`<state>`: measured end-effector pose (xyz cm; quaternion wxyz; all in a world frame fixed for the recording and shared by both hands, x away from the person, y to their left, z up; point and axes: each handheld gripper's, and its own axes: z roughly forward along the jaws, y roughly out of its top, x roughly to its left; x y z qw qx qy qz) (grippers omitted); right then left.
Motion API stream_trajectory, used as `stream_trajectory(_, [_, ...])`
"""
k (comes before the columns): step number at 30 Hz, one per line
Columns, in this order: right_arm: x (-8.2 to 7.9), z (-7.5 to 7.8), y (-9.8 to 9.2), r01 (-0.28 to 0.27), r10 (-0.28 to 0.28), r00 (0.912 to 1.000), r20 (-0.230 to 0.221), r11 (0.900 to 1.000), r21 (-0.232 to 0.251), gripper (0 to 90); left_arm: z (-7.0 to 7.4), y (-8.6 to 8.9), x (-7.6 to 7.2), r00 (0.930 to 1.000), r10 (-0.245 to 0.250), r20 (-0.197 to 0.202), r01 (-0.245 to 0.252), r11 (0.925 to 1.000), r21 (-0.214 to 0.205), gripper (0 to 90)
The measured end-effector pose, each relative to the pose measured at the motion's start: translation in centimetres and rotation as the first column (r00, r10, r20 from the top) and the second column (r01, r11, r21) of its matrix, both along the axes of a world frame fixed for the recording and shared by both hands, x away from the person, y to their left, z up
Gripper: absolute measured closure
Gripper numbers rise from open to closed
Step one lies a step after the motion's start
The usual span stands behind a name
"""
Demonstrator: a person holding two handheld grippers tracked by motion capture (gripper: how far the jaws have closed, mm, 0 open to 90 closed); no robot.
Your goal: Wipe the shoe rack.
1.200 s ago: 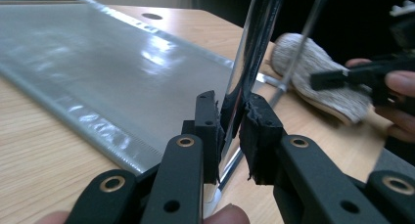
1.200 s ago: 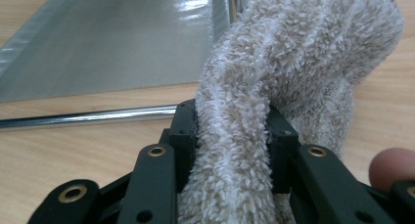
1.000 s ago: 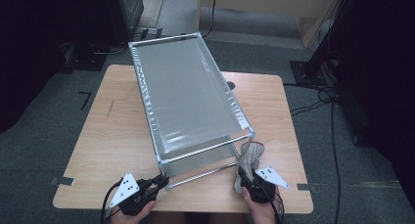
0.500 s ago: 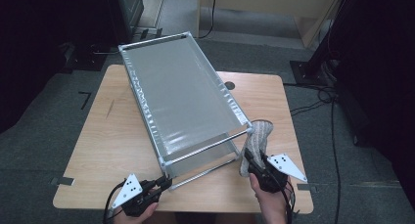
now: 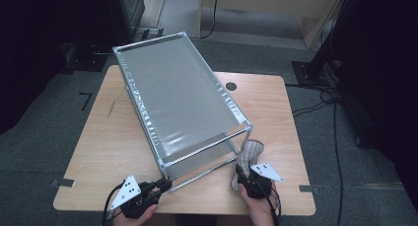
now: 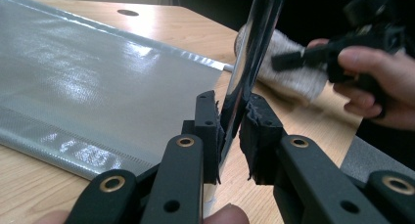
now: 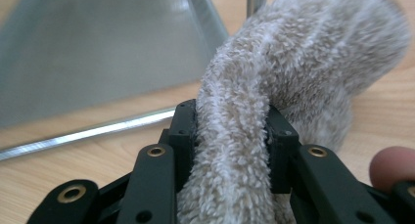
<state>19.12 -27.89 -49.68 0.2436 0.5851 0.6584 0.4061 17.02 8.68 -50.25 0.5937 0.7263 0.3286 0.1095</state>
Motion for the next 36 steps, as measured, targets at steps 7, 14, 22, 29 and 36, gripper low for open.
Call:
stream_trajectory(7, [-1.0, 5.5, -1.3, -0.027, 0.026, 0.9706, 0.239, 0.9996, 0.002, 64.8, 0.0, -0.1, 0.0, 1.0000, -0.001, 0.001, 0.001, 1.0000, 0.000, 78.6])
stream_trajectory(14, [-2.2, 5.2, -0.1, -0.061, 0.068, 0.9631, 0.260, 0.9975, -0.034, 64.8, 0.0, -0.4, 0.0, 1.0000, 0.003, -0.003, -0.003, 1.0000, -0.004, 78.4])
stream_trajectory(22, [-3.1, 0.4, 6.3, -0.331, 0.353, 0.9327, 0.075, 0.9201, -0.209, 64.7, 0.0, -0.8, -0.1, 0.9999, -0.016, 0.001, 0.016, 0.9999, 0.001, 78.6])
stream_trajectory(29, [-0.5, 0.9, 2.9, -0.122, 0.134, 0.9869, 0.090, 0.9844, -0.126, 66.0, 0.0, -0.6, -0.2, 0.9998, -0.019, 0.001, 0.019, 0.9998, -0.002, 78.6])
stream_trajectory(36, [0.3, 1.4, -1.0, 0.010, -0.005, 0.9953, 0.097, 0.9986, -0.051, 67.2, 0.0, -0.8, -0.1, 0.9997, -0.022, 0.006, 0.022, 0.9997, 0.006, 78.7])
